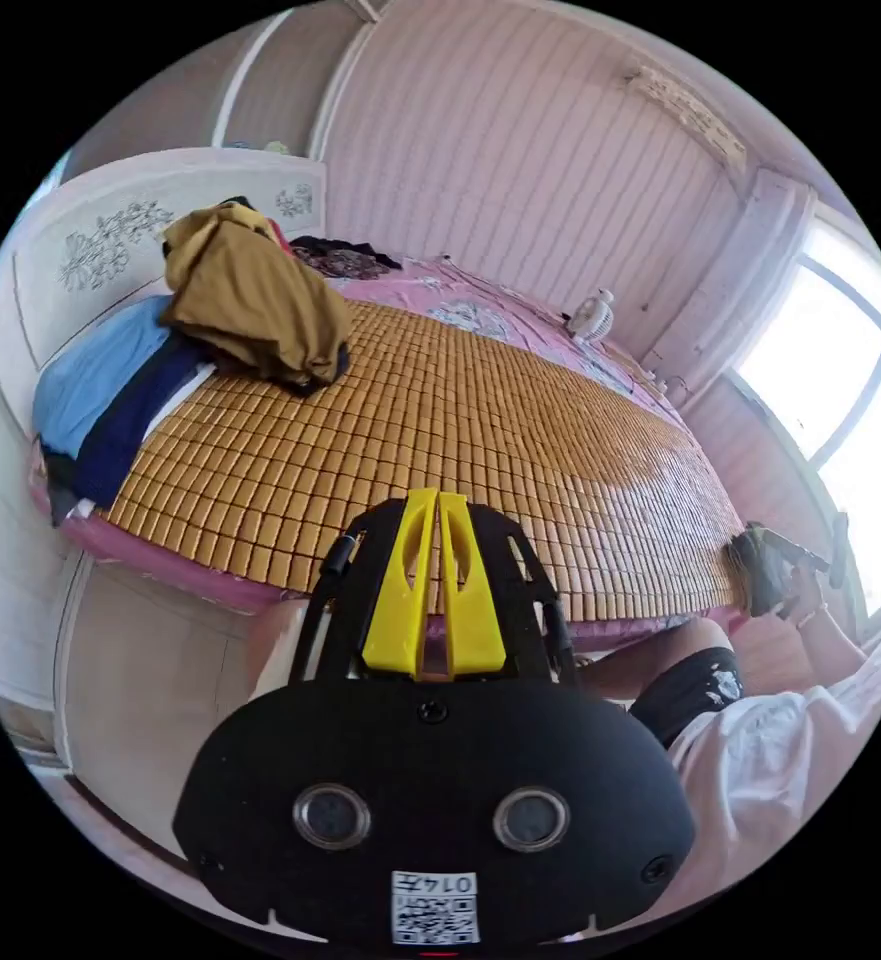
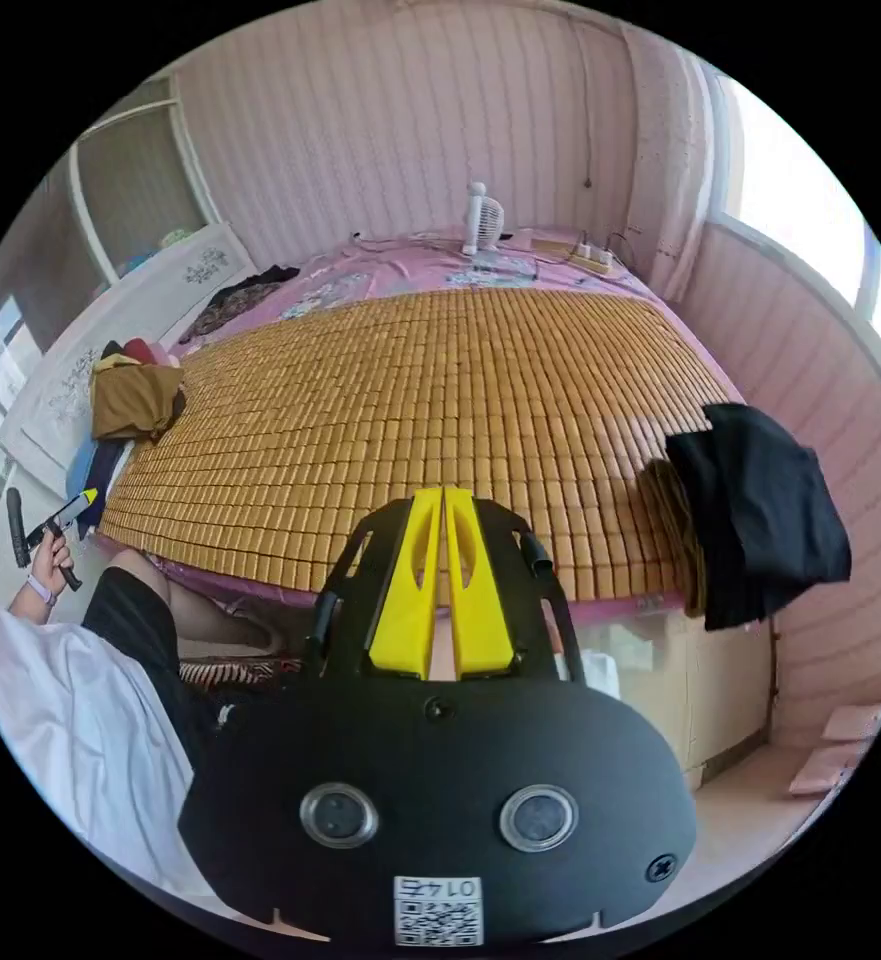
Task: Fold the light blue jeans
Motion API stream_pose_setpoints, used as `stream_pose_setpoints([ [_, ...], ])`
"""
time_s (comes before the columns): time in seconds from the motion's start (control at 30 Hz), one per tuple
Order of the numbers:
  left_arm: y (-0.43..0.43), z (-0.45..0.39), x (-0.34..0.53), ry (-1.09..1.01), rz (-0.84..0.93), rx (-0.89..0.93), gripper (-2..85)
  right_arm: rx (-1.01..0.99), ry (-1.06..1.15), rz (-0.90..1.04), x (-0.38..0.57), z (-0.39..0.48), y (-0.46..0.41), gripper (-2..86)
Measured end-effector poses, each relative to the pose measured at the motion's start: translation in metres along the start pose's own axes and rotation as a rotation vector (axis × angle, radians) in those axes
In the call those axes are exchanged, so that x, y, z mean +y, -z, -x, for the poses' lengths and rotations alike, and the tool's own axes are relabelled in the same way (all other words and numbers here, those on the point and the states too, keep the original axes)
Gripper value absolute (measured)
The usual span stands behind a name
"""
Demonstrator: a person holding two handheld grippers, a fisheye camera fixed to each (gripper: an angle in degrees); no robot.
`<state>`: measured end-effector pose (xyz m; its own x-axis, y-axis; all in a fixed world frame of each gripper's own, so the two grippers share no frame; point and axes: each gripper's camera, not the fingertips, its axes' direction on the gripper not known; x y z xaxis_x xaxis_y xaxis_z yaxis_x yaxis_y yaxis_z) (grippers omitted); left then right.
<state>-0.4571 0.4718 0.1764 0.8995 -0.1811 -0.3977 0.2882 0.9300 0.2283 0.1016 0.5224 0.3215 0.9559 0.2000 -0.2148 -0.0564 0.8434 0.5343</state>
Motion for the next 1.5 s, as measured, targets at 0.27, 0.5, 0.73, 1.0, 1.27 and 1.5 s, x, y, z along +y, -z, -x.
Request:
stream_pose_setpoints([
  [0.27,0.073,0.129,0.082,0.405,-0.263,-0.141,-0.4,-0.409,0.706,0.238,-0.159,0.284,-0.078,-0.3],
  [0.5,0.116,0.233,0.102,0.576,-0.408,-0.207,4.4,-0.575,0.982,0.387,-0.22,0.533,-0.137,3.3],
  [0.73,0.111,0.314,0.066,0.654,-0.487,-0.194,8.9,-0.666,0.937,0.466,-0.261,0.7,-0.196,6.8],
  [1.0,0.098,0.357,0.017,0.549,-0.454,-0.375,10.7,-0.616,0.983,0.419,-0.289,0.839,-0.245,12.5],
  [1.27,0.109,0.393,0.012,0.669,-0.405,-0.298,4.8,-0.506,0.824,0.481,-0.323,0.888,-0.276,4.4],
  [1.5,0.169,0.369,-0.003,0.527,-0.547,-0.325,-0.8,-0.792,0.907,0.347,-0.348,0.872,-0.196,0.4],
])
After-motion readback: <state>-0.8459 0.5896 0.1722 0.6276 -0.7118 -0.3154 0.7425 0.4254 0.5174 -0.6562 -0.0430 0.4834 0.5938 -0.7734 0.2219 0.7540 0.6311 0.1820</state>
